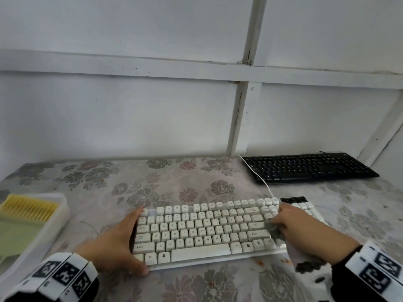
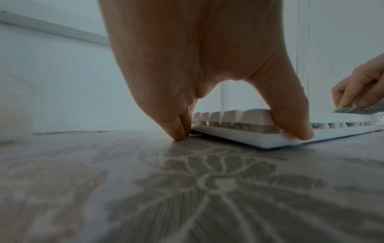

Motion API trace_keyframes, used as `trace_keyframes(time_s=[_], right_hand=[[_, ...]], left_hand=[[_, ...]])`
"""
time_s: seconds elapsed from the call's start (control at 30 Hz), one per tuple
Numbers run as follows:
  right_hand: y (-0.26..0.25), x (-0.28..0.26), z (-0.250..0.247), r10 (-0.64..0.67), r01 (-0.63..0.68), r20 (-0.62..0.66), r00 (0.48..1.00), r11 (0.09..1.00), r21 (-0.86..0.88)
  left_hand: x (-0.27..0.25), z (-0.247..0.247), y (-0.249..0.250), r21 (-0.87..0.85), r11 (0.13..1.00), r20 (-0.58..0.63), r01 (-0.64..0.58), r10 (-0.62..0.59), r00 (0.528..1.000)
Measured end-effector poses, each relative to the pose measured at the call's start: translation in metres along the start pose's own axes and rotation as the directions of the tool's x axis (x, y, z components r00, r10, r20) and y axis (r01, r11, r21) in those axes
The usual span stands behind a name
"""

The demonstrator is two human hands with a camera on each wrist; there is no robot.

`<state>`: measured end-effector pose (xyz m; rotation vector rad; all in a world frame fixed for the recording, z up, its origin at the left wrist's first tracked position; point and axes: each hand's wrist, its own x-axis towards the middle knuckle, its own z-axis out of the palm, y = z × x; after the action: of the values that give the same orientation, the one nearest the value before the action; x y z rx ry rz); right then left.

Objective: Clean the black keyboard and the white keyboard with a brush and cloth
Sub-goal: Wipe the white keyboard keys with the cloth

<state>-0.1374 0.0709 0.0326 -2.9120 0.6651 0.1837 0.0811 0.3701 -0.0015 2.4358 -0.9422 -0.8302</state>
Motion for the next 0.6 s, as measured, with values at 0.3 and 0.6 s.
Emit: trace_keyframes(time_s=[0.3,0.6], right_hand=[[-0.113,0.021,-0.004,-0.372,0.366,0.003,0.928,0.914,0.173],[-0.076,0.006,0.011,-0.274,0.274,-0.012,0.962,0.962,-0.023]], left_hand=[[-0.001,-0.002,0.001,-0.008,1.0,0.023,-0.015,0.016,1.0],[0.001,0.0,-0.002,0.017,1.0,0.001,-0.015,0.015,1.0]])
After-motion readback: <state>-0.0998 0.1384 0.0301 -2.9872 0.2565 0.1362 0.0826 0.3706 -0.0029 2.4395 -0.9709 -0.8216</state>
